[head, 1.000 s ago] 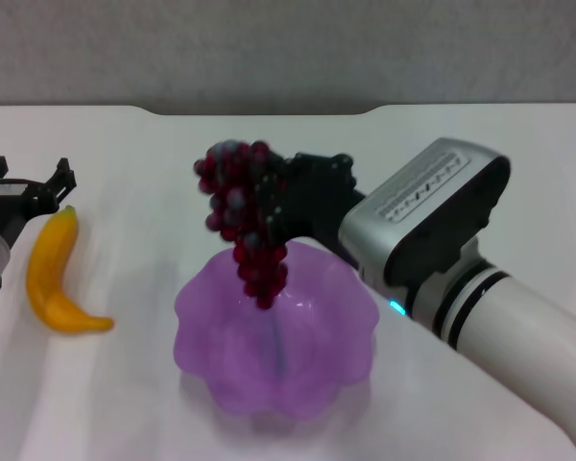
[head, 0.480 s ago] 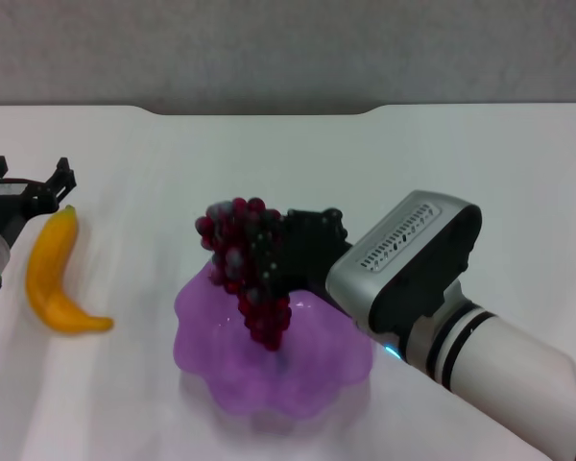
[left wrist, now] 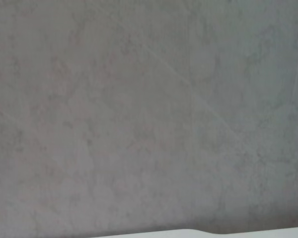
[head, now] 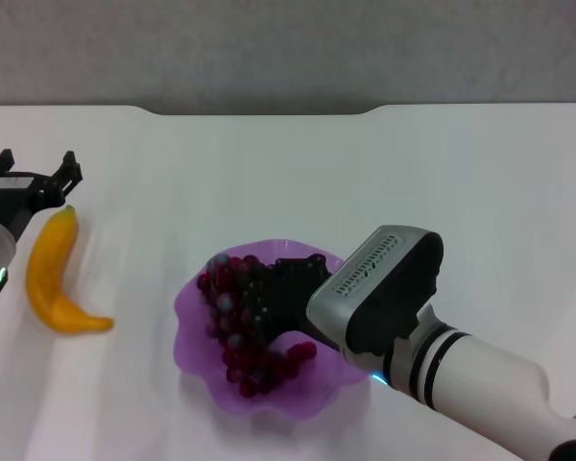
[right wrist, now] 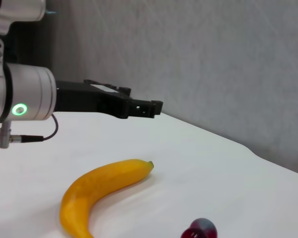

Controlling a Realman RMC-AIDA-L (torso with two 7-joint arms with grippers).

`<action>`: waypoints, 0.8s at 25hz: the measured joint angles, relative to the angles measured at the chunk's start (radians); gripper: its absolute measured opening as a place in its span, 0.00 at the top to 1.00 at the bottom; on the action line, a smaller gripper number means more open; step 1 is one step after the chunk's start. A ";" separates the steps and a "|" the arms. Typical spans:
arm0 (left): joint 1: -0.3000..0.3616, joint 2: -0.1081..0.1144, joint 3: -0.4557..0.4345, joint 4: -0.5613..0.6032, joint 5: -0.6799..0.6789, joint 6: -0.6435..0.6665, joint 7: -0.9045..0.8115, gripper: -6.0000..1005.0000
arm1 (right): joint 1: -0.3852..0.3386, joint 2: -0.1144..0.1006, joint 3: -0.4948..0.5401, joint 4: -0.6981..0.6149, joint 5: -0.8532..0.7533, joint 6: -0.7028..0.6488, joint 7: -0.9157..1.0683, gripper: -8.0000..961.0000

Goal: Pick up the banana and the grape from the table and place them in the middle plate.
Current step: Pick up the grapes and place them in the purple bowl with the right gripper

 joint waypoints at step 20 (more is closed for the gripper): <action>0.001 0.000 0.000 0.000 0.000 0.000 0.000 0.12 | -0.004 0.000 0.024 0.050 -0.001 -0.017 0.024 0.86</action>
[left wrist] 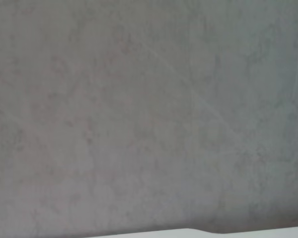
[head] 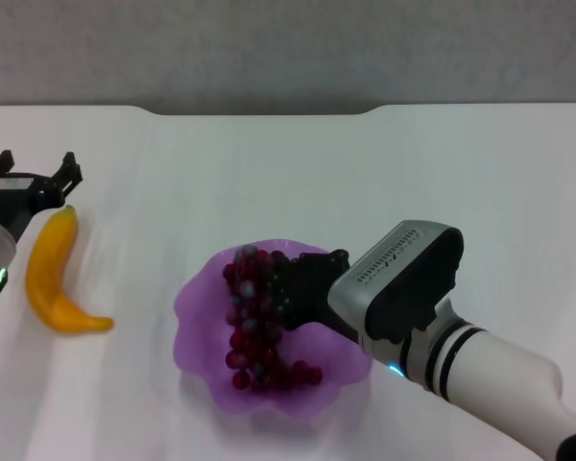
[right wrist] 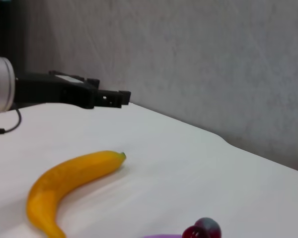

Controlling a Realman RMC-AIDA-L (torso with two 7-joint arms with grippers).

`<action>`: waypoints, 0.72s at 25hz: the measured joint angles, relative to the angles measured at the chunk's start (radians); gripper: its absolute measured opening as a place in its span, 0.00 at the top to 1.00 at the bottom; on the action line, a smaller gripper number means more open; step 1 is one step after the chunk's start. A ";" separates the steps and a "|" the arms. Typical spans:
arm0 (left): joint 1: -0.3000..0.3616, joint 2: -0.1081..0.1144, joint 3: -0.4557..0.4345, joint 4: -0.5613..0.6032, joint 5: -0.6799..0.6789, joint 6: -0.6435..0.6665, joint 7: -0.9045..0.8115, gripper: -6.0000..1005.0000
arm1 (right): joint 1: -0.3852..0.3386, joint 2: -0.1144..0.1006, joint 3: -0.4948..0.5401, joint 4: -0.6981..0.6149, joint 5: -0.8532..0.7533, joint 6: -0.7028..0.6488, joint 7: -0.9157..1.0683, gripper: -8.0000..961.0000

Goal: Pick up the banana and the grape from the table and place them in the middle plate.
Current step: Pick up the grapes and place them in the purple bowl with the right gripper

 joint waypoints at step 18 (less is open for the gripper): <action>-0.005 0.000 0.006 0.002 0.000 0.000 0.000 0.12 | 0.022 -0.003 0.013 0.057 -0.001 -0.005 0.000 0.81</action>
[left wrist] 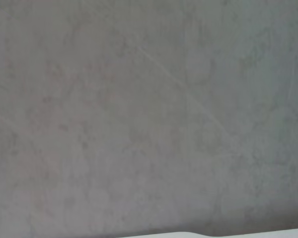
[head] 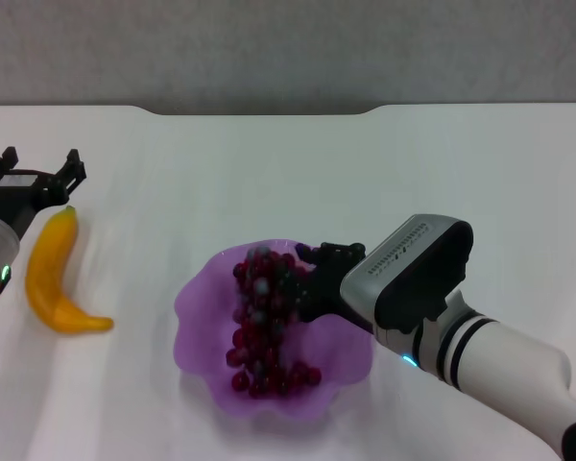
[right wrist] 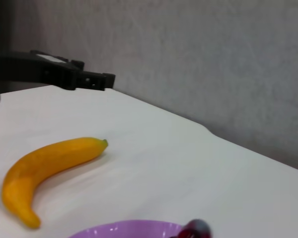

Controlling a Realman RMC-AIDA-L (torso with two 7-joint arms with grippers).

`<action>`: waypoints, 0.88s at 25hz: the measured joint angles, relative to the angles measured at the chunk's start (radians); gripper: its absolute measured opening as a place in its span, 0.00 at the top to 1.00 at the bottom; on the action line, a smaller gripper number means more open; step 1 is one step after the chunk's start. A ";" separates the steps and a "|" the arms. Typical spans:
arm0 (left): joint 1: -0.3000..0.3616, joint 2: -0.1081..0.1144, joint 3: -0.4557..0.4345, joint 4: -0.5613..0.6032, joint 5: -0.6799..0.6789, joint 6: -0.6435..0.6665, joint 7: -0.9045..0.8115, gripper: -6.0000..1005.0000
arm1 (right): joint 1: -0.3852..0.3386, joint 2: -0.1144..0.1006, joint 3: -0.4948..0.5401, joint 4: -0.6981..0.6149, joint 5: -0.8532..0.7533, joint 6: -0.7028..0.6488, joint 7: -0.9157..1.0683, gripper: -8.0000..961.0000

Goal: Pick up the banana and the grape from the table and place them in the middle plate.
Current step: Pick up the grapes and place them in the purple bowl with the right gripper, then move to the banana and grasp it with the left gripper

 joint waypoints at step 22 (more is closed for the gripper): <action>-0.021 0.003 0.006 0.001 0.000 0.000 0.000 0.12 | -0.028 0.005 0.001 0.122 0.002 -0.350 0.077 0.16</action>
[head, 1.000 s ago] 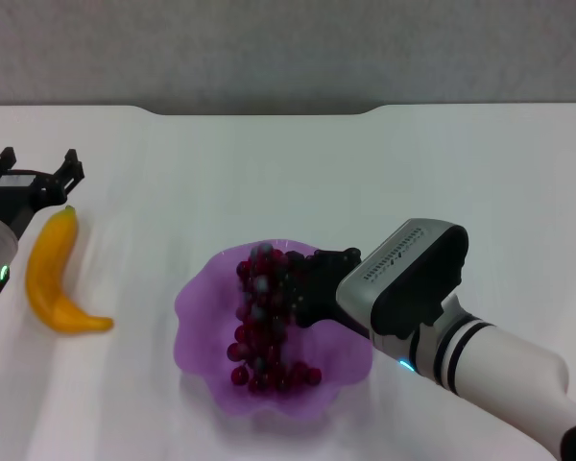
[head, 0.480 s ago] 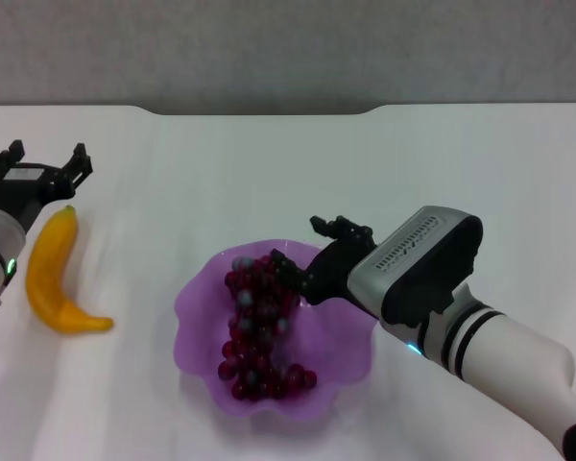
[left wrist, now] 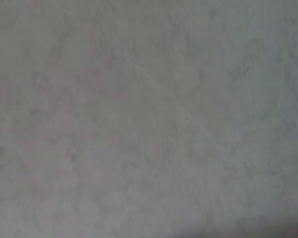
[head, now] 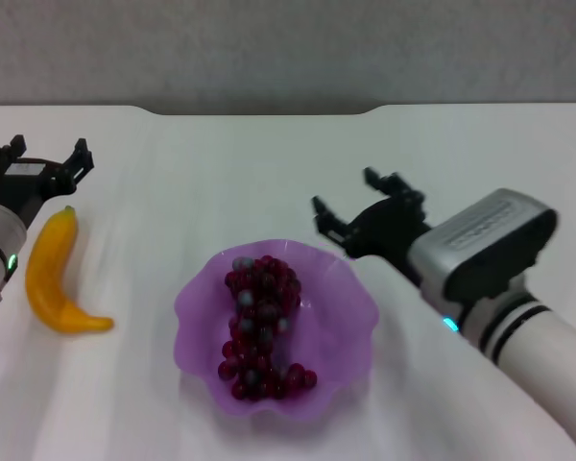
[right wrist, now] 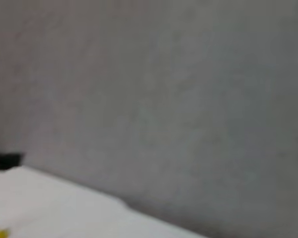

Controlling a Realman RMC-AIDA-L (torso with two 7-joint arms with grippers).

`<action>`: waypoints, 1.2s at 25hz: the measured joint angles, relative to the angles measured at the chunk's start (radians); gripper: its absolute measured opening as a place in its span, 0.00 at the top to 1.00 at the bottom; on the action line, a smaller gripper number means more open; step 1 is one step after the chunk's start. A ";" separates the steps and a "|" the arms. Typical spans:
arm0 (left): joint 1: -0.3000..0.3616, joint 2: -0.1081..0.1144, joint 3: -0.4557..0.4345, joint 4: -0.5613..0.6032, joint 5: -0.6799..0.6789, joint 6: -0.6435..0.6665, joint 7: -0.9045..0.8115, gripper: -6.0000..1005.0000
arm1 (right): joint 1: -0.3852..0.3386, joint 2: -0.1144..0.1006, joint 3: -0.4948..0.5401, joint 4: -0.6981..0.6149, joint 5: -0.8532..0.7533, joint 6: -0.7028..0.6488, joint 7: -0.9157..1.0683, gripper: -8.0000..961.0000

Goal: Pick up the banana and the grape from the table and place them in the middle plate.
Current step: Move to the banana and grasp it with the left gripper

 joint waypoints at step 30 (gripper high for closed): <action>0.014 0.000 0.000 -0.004 -0.001 -0.002 0.011 0.12 | -0.062 -0.006 0.273 0.291 0.000 -0.315 0.301 0.16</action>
